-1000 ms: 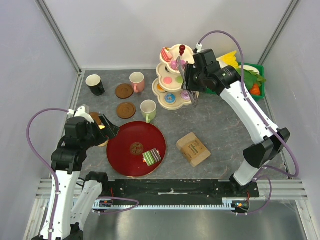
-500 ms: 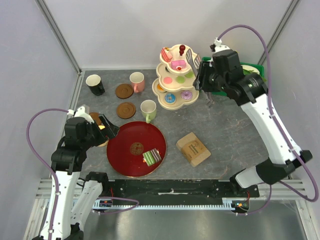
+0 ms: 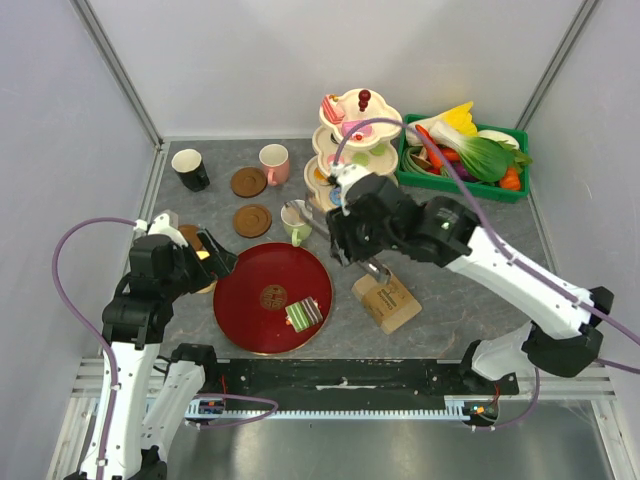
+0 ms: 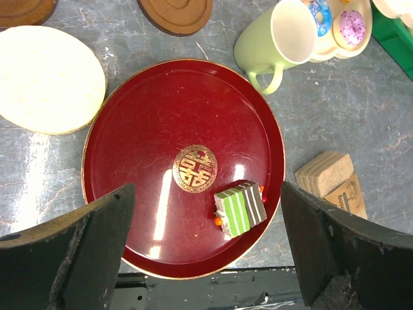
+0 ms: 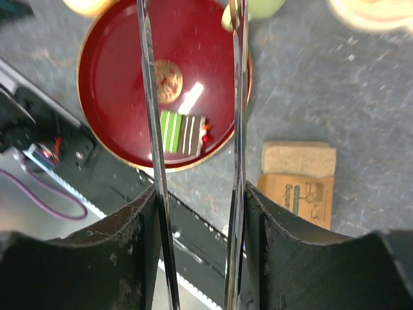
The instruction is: Serve the afternoon tea
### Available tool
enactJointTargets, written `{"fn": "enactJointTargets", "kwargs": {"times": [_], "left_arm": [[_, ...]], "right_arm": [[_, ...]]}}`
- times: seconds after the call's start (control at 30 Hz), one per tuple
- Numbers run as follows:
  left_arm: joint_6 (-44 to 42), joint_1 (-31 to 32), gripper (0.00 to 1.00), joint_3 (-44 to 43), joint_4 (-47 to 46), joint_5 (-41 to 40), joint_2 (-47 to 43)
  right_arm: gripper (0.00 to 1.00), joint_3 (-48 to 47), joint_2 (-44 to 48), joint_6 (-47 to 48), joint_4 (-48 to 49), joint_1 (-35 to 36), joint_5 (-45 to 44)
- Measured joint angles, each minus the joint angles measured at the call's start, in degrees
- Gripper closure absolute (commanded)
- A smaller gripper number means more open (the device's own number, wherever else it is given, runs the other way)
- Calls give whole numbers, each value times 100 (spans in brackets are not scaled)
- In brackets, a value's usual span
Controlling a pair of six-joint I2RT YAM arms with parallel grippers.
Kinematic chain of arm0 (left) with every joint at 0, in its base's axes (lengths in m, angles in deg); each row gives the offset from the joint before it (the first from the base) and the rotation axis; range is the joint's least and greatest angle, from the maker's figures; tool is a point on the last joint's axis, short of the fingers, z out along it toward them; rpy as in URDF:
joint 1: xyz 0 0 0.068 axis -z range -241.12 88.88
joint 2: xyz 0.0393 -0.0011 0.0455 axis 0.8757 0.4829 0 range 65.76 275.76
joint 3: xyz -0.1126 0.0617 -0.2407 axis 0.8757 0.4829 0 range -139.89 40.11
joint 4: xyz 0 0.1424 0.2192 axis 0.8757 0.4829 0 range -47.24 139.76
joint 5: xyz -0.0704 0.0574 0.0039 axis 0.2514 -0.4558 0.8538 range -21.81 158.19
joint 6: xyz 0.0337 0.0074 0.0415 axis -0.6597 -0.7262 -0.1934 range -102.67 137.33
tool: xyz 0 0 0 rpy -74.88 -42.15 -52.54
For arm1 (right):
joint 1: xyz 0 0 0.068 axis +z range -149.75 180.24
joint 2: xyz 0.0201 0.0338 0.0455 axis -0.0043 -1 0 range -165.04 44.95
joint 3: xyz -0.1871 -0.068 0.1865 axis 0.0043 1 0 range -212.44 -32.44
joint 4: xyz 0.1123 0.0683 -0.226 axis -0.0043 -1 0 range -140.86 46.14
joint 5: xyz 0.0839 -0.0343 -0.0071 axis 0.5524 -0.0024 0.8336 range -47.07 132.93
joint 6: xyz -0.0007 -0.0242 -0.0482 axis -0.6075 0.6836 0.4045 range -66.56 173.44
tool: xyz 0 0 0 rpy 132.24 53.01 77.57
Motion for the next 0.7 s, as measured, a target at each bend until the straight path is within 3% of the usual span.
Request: {"fn": "enactJointTargets", "kwargs": {"times": [0.33, 0.5, 0.7], "left_arm": [[0, 0, 1, 2, 52, -118, -50], [0, 0, 1, 35, 57, -118, -103], [0, 0, 1, 55, 68, -105, -155]], "right_arm": [[45, 922, -433, -208, -457, 1858, -96], [45, 931, -927, 105, -697, 3023, -752], [44, 918, -1818, 516, -1010, 3397, -1694]]}}
